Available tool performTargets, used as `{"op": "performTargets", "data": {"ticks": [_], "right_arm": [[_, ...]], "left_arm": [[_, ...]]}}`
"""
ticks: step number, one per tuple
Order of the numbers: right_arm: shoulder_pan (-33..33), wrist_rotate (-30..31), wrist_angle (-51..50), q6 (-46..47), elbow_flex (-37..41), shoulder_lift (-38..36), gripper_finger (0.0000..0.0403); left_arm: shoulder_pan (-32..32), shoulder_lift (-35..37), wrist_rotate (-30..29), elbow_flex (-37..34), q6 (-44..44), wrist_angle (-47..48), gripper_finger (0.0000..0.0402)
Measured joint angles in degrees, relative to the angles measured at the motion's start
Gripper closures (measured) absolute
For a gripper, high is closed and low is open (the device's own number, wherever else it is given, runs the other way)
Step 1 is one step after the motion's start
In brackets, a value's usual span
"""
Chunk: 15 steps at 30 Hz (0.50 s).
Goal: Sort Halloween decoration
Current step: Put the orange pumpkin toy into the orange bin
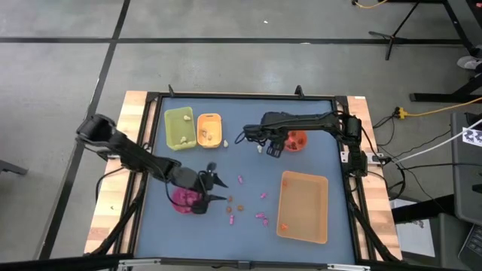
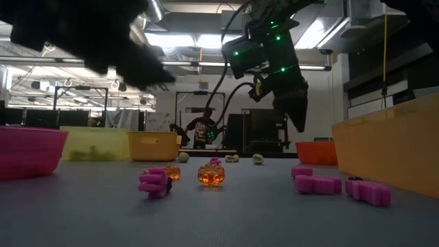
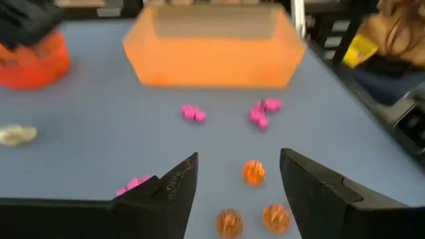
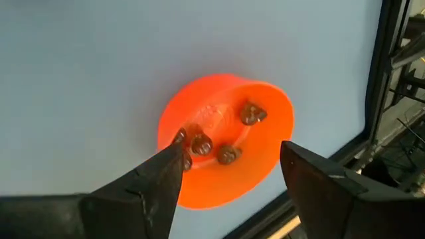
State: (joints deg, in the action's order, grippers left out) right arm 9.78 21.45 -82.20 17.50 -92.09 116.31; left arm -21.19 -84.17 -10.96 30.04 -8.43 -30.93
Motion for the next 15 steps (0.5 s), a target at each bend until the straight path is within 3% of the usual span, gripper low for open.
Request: {"op": "performTargets", "data": {"ticks": [15], "right_arm": [[0.0, 0.0, 1.6, 0.0, -0.02, 0.0, 0.0152]], "left_arm": [[0.0, -16.38, -0.26, 0.02, -0.47, -10.94, 0.0202]]}}
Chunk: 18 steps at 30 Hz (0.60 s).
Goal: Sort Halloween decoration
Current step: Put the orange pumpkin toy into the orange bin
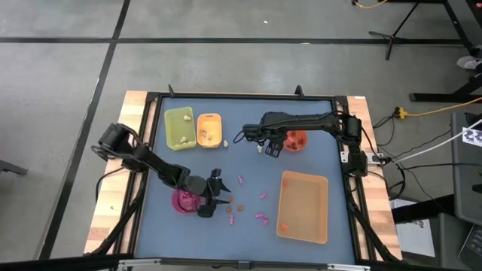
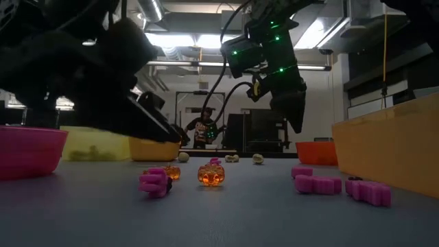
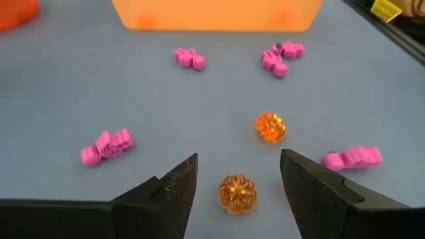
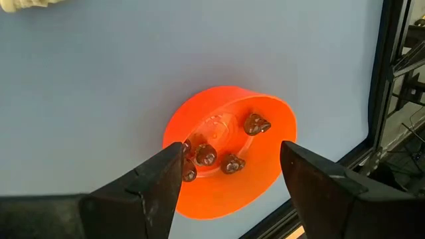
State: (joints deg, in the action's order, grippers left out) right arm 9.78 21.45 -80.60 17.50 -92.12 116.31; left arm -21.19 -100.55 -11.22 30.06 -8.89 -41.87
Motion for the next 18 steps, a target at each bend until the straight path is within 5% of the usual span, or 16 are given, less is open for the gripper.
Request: {"op": "performTargets", "data": {"ticks": [8, 18], "right_arm": [[-0.01, 0.0, 0.0, 0.0, 0.0, 0.0, 0.0152], [-0.01, -0.01, -0.02, 0.0, 0.0, 0.0, 0.0152]], "left_arm": [[0.0, -3.74, 2.55, 5.13, -0.03, 0.7, 0.0202], [0.31, -3.88, 2.77, 13.33, -0.06, 23.71, 0.0202]]}}
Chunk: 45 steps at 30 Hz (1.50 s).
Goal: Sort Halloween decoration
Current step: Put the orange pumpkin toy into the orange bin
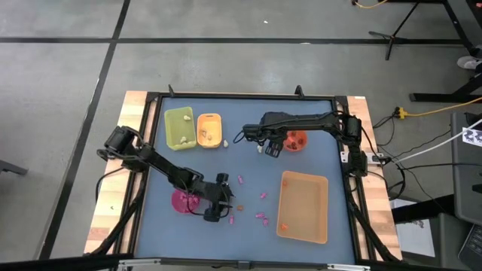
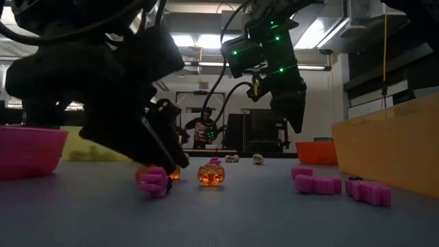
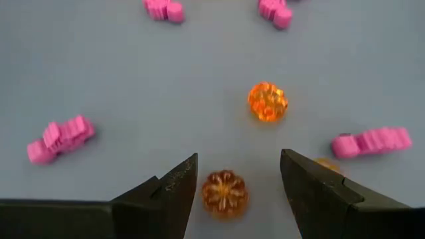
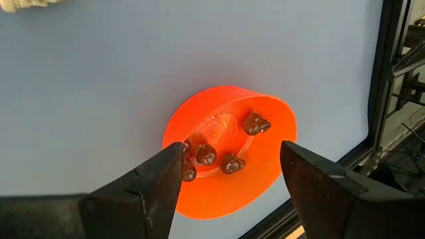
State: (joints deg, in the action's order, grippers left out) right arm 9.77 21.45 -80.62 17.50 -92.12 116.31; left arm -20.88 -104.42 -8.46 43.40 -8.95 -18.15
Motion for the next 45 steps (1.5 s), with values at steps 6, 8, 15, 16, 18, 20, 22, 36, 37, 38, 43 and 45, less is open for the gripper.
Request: {"op": "performTargets", "data": {"ticks": [6, 8, 15, 16, 18, 20, 22, 36, 37, 38, 43, 45], "right_arm": [[0.01, 0.0, 0.0, 0.0, 0.0, 0.0, 0.0152], [0.01, -0.01, 0.0, 0.0, 0.0, 0.0, 0.0152], [0.01, -0.02, 0.0, 0.0, 0.0, 0.0, 0.0152], [0.0, -0.02, -0.02, 0.0, 0.0, 0.0, 0.0152], [-0.01, -0.02, -0.07, 0.0, 0.0, 0.0, 0.0152], [-0.01, -0.02, -0.38, 0.0, 0.0, 0.0, 0.0152], [-0.01, -0.02, -0.62, 0.0, 0.0, 0.0, 0.0152], [-0.41, -0.03, -6.41, 0.19, -4.34, -0.2, 0.0152], [-0.65, -0.02, -6.45, 0.17, -4.7, -0.51, 0.0152], [-1.06, 0.05, -6.5, 0.17, -5.17, -0.92, 0.0152], [-4.79, -0.02, -6.58, 0.68, -5.4, -5.61, 0.0152], [-6.73, -0.04, -6.37, 2.32, -5.4, -7.57, 0.0152]], "left_arm": [[0.0, 0.0, -1.28, -0.09, -1.59, 2.32, 0.0202], [0.0, 0.0, -1.42, -0.09, -2.66, 2.92, 0.0202], [0.0, 0.02, -1.43, -0.09, -4.23, 3.35, 0.0214], [0.0, 0.02, -1.43, -0.09, -4.24, 3.37, 0.0219], [0.0, 0.04, -1.41, -0.09, -4.22, 3.39, 0.0231], [0.0, 0.04, -1.4, -0.09, -4.22, 3.41, 0.0242], [0.0, 0.04, -1.39, -0.09, -4.22, 3.45, 0.0253], [0.01, 0.05, -1.43, -0.11, -4.5, 3.57, 0.0303], [0.02, 0.07, -1.44, -0.12, -4.5, 3.57, 0.0306], [0.02, 0.09, -1.48, -0.13, -4.53, 3.58, 0.031], [0.04, 0.09, -1.52, -0.15, -4.59, 3.38, 0.0319], [0.03, 0.09, -1.53, -0.15, -4.58, 3.27, 0.0319]]}}
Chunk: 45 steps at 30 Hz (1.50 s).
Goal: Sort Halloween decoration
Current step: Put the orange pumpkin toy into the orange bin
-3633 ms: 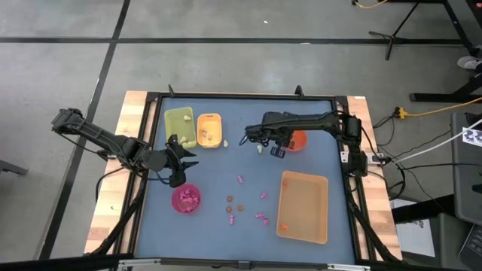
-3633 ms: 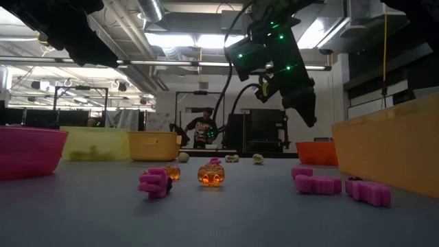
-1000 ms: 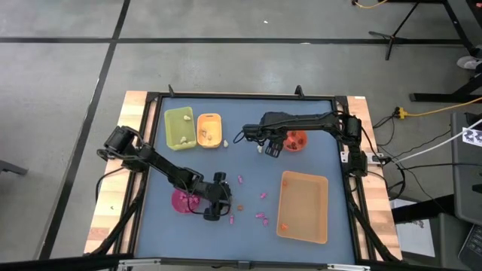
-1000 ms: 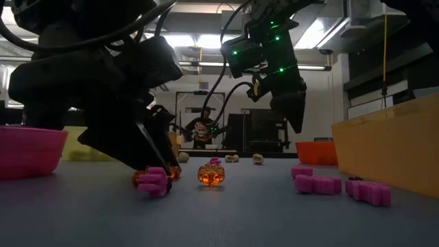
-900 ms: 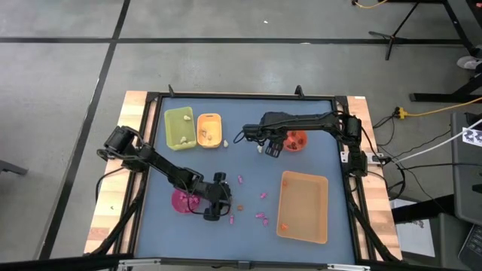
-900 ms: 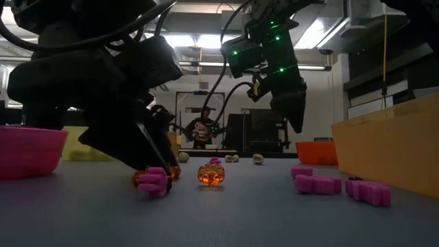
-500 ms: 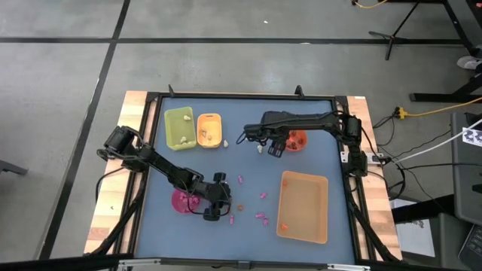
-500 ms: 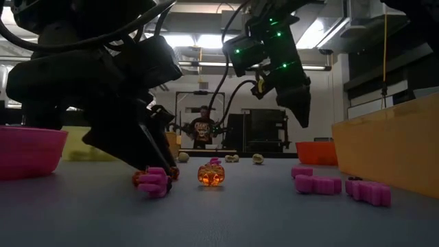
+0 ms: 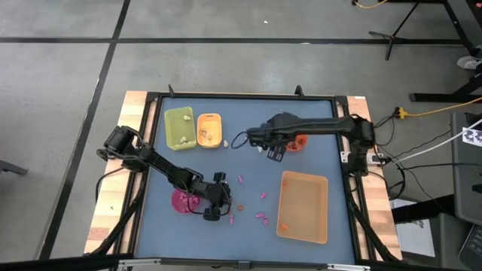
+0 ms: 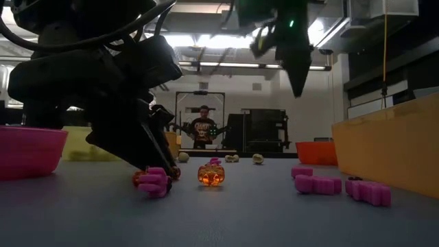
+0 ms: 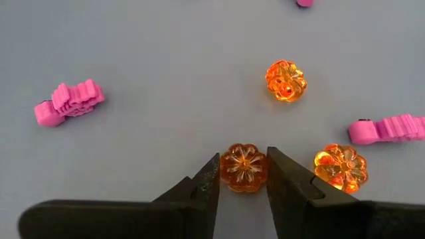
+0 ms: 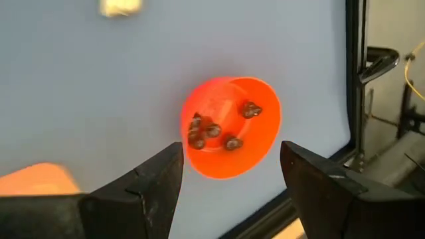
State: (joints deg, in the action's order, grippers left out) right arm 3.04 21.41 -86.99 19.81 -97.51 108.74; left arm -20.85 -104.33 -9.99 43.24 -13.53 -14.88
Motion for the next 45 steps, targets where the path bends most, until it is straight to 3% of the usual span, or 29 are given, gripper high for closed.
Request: {"op": "performTargets", "data": {"ticks": [8, 19, 24, 30, 37, 45], "right_arm": [[-11.0, 3.06, 2.09, 7.08, 0.0, -5.26, 0.0152], [-22.85, 4.07, 8.01, 7.59, 0.07, -5.41, 0.0152], [-24.07, 4.08, 12.62, 6.89, 0.07, -5.41, 0.0152], [-23.64, 4.12, 13.71, 4.88, 0.07, -5.41, 0.0152], [-23.1, 4.13, 13.17, 3.75, 0.07, -5.41, 0.0152], [-22.89, 3.49, 12.48, 2.01, 0.09, -5.44, 0.0152]], "left_arm": [[0.01, -0.09, -0.25, -0.07, -1.08, -1.52, 0.0319], [0.01, -0.09, -0.42, 3.85, -1.37, -3.06, 0.0319], [0.01, -0.09, -2.88, 7.24, -0.38, -6.49, 0.0319], [0.08, -1.31, -3.65, 10.07, 4.59, -18.22, 0.0319], [0.89, -10.56, -4.01, 20.22, 10.97, -22.69, 0.0319], [1.41, -20.47, -3.81, 33.08, 11.79, -22.52, 0.0319]]}}
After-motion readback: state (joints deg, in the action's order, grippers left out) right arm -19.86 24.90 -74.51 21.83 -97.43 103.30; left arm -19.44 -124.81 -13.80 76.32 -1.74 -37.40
